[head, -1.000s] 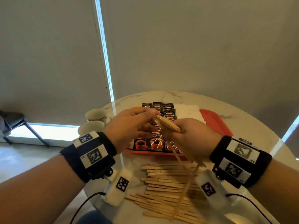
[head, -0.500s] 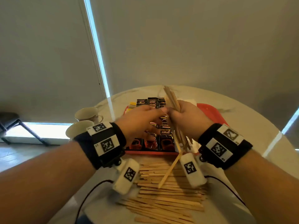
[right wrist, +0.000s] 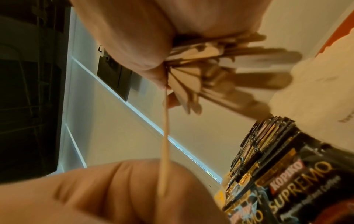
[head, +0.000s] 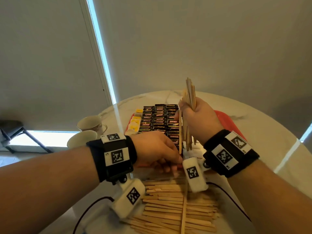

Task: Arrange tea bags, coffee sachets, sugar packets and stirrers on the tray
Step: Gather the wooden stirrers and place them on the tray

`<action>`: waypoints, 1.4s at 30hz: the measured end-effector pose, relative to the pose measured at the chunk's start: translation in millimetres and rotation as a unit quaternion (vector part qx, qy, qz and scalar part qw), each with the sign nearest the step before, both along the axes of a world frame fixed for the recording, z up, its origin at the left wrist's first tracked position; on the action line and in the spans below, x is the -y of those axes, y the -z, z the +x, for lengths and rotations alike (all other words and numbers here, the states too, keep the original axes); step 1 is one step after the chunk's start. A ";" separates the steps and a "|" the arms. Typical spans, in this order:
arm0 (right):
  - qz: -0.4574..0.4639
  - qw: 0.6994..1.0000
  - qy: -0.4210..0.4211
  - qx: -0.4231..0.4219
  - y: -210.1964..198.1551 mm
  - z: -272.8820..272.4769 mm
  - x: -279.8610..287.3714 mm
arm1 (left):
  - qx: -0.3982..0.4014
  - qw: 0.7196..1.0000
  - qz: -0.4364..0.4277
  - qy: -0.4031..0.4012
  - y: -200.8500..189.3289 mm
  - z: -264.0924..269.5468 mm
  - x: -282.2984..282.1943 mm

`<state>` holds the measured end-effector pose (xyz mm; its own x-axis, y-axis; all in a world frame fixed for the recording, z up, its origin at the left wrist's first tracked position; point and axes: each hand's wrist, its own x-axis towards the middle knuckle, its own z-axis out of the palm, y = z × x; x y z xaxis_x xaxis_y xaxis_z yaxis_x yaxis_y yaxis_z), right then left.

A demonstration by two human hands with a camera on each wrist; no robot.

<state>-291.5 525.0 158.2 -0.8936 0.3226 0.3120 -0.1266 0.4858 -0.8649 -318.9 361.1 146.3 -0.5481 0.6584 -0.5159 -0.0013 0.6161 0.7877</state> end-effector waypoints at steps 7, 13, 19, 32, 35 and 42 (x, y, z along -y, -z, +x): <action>-0.139 0.990 -0.002 -0.004 5.1 -5.3 -11.4 | -0.123 0.991 0.004 -0.057 2.7 -7.1 -1.4; -0.338 0.937 -0.034 -0.083 -8.8 -18.2 -6.9 | 0.072 0.952 0.217 -0.204 -6.8 -12.4 -17.4; -0.476 0.866 -0.089 -0.127 -11.7 -37.7 -6.7 | 0.072 0.929 0.297 -0.210 -11.5 -25.6 -35.6; -0.413 0.870 -0.157 -0.218 -4.5 -73.7 -12.0 | 0.253 0.841 0.414 -0.239 -6.8 -73.5 -53.7; -0.386 0.884 -0.201 -0.173 4.2 -77.3 -13.4 | 0.271 0.811 0.443 -0.269 -2.4 -82.3 -55.3; -0.336 0.910 -0.229 -0.078 3.3 -76.6 -17.1 | 0.210 0.846 0.437 -0.221 2.2 -89.5 -57.1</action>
<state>-368.1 542.1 154.8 -0.9441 0.0927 0.3164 -0.3296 -0.2816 -0.9011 -408.4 418.2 144.1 -0.7296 0.6676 -0.1486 -0.4730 -0.3356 0.8146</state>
